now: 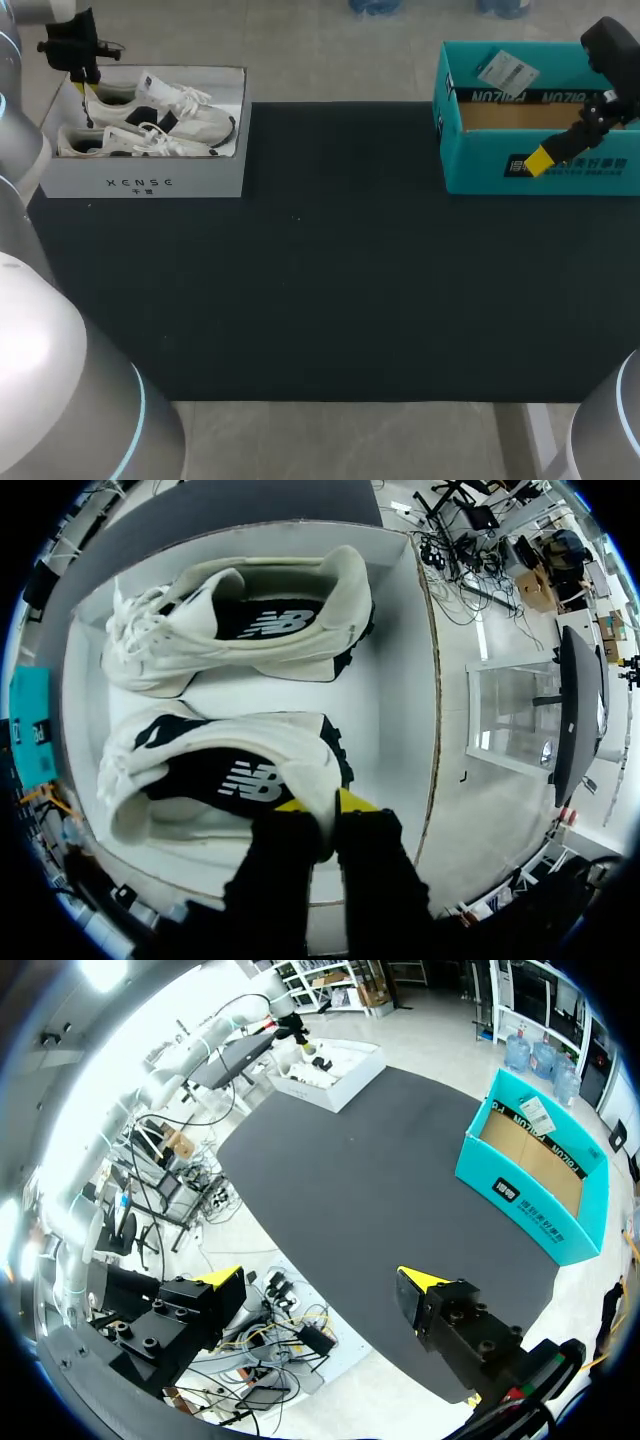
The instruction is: Take the shoe out of the shoebox, open the shoe tongue, remove and reinsert the insole, then place the shoe into the shoebox
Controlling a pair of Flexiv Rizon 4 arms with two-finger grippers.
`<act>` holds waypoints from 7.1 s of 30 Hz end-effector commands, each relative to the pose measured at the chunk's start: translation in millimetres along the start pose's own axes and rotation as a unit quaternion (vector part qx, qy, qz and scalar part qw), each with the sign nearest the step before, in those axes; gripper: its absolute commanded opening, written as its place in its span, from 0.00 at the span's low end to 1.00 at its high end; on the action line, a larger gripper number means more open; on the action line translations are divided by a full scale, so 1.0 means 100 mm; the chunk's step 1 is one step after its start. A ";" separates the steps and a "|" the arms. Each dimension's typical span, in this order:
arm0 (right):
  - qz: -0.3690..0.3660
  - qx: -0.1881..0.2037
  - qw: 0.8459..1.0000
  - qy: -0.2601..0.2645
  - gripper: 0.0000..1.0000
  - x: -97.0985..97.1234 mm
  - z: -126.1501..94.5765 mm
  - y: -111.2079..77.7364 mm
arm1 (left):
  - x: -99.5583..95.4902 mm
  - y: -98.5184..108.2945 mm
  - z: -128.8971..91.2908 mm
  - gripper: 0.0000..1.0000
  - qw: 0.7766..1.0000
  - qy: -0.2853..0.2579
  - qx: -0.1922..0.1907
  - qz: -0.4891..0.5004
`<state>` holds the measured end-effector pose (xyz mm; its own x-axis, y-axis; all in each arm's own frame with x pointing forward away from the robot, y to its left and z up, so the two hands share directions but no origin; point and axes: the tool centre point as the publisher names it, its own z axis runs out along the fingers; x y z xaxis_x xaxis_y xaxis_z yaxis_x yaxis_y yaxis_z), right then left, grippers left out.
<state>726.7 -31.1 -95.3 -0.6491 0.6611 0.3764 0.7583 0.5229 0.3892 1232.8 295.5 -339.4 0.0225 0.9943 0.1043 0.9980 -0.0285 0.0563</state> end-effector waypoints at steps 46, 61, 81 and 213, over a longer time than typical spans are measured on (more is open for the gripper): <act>0.000 0.002 1.000 0.001 1.00 -0.01 0.01 0.01 | 0.00 -0.41 -1.05 1.00 0.992 -0.069 0.032 0.097; 0.000 0.002 1.000 0.001 1.00 -0.01 0.01 0.01 | 0.00 -0.41 -1.05 1.00 0.992 -0.069 0.032 0.097; 0.000 0.002 1.000 0.001 1.00 -0.01 0.01 0.01 | 0.20 -0.99 -0.58 1.00 0.995 -0.082 0.021 0.058; 0.000 0.002 1.000 0.001 1.00 -0.01 0.01 0.01 | -0.87 -2.72 -1.45 0.00 0.991 -0.031 -0.075 0.106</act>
<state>726.6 -31.2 -95.6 -0.6491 0.6608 0.3767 0.7582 0.5226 0.3899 1000.8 216.2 -217.5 0.2413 0.9698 0.0342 0.9636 -0.2436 0.1104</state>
